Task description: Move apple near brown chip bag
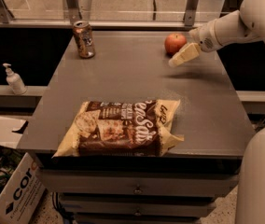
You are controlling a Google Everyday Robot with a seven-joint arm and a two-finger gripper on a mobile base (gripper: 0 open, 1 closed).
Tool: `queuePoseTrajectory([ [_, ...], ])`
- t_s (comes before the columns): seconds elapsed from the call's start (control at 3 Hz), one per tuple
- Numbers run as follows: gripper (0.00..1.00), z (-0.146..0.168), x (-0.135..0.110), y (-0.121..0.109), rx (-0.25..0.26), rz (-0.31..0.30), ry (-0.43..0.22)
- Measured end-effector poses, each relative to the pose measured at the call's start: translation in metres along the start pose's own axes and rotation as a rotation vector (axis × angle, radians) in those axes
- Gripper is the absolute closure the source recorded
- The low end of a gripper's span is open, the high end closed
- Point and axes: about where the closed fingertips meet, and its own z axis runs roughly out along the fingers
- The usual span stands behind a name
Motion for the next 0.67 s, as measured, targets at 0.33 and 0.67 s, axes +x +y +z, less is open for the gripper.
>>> queuePoseTrajectory([
  [0.33, 0.00, 0.021, -0.004, -0.018, 0.012, 0.036, -0.051],
  [0.67, 0.00, 0.037, -0.007, -0.030, 0.028, 0.090, -0.086],
])
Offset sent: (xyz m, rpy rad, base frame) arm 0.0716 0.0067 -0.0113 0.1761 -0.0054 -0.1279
